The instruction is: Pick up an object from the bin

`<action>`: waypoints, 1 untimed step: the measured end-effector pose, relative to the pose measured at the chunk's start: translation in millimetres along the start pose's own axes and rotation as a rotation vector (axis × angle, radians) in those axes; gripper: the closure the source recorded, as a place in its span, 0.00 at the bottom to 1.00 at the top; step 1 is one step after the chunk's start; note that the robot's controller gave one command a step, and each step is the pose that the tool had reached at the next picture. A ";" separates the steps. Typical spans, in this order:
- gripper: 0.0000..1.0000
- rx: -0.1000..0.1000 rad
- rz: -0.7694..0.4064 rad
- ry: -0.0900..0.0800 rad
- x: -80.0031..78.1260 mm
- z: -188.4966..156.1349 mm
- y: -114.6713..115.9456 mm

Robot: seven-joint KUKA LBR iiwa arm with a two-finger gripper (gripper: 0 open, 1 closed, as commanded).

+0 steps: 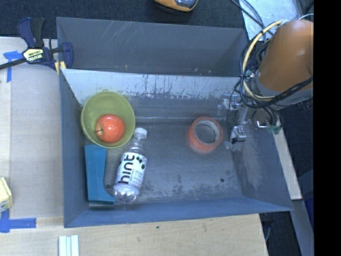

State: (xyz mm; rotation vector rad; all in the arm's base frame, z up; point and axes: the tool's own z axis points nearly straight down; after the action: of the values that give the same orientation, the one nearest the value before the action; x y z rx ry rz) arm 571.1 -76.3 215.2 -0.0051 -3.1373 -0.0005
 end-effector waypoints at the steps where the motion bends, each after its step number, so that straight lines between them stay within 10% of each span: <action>1: 0.00 0.001 -0.003 -0.008 -1.7 -4.3 0.3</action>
Offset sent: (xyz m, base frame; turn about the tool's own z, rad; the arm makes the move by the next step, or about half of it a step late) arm -0.0033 0.0076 -0.0575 0.0363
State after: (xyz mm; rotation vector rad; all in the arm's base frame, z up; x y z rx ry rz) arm 572.8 -76.0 219.5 -0.0009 -3.1456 0.0008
